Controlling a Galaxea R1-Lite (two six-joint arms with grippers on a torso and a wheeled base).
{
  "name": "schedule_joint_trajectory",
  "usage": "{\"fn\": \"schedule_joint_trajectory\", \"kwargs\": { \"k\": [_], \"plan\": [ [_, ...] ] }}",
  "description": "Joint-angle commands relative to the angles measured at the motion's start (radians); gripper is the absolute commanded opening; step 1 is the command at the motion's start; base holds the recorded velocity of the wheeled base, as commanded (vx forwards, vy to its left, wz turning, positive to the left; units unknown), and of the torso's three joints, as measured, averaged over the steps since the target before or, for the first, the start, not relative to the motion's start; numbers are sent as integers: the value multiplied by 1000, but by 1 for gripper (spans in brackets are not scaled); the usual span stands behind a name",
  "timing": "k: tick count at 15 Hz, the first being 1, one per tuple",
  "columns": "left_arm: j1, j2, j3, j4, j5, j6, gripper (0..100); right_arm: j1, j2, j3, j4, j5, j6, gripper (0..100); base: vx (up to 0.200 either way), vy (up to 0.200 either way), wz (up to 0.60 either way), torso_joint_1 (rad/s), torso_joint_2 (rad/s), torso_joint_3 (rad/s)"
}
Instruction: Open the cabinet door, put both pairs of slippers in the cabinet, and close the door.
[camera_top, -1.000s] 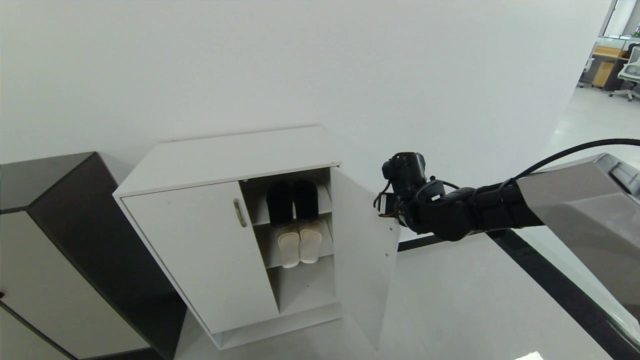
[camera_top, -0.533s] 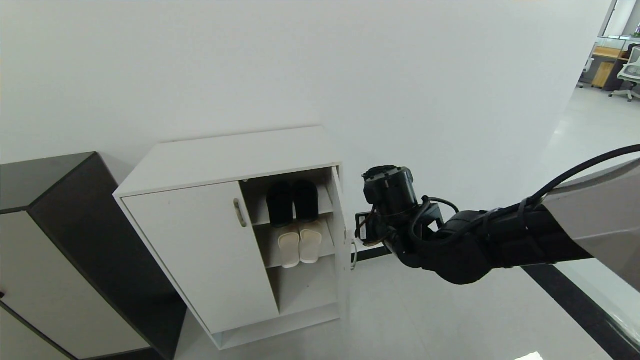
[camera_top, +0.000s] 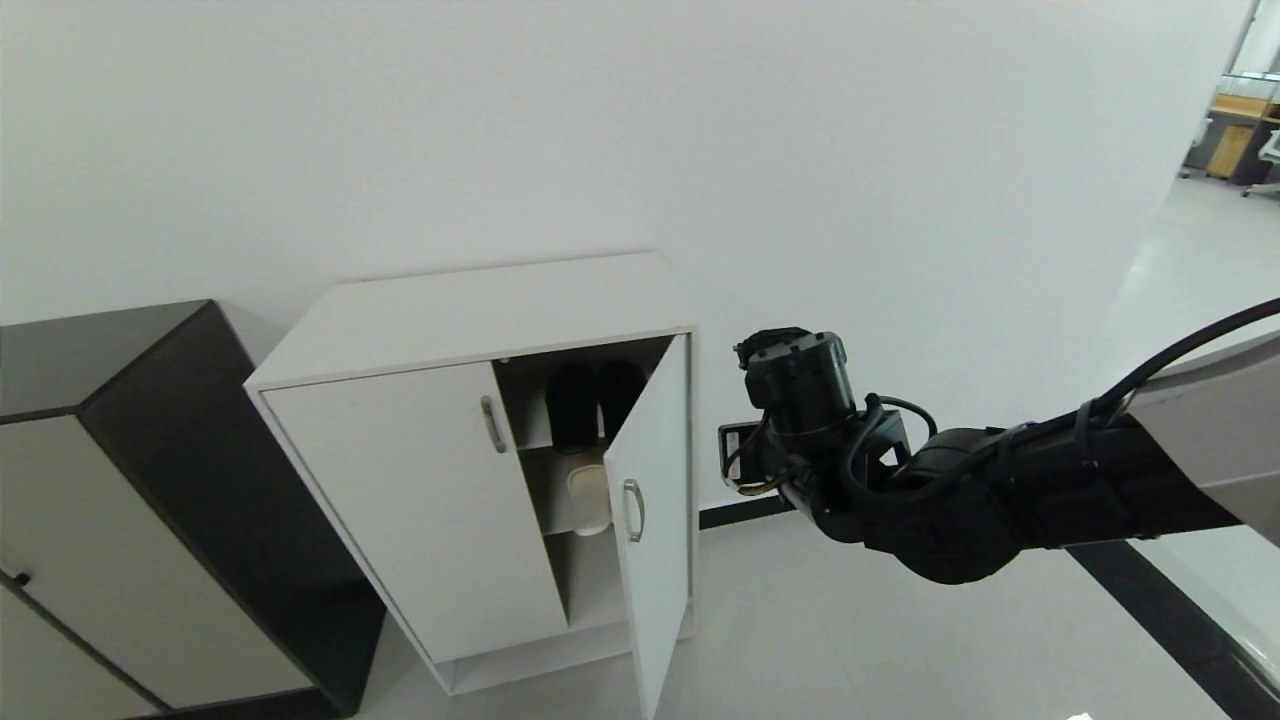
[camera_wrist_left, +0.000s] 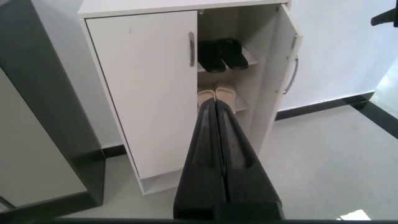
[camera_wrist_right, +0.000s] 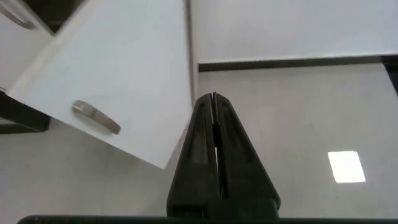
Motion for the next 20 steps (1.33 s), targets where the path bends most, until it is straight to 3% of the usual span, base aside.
{"fn": "schedule_joint_trajectory", "kwargs": {
  "k": [1,6,10,12,15,20],
  "plan": [
    [0,0,0,0,0,-1,0,2,-2,0,2,-2,0,0,0,0,600,2,2,2],
    [0,0,0,0,1,-2,0,2,-2,23,-58,12,-6,0,0,0,240,3,1,0],
    [0,0,0,0,1,-2,0,-12,-3,145,-238,124,-57,0,0,0,0,0,0,0],
    [0,0,0,0,3,-2,0,-50,-13,244,-388,233,-81,0,0,0,0,0,0,0],
    [0,0,0,0,1,1,0,-105,-34,385,-494,414,-83,0,0,0,0,0,0,0],
    [0,0,0,0,0,1,0,-131,-2,419,-549,451,-83,0,160,0,0,-1,5,5]
  ]
}}
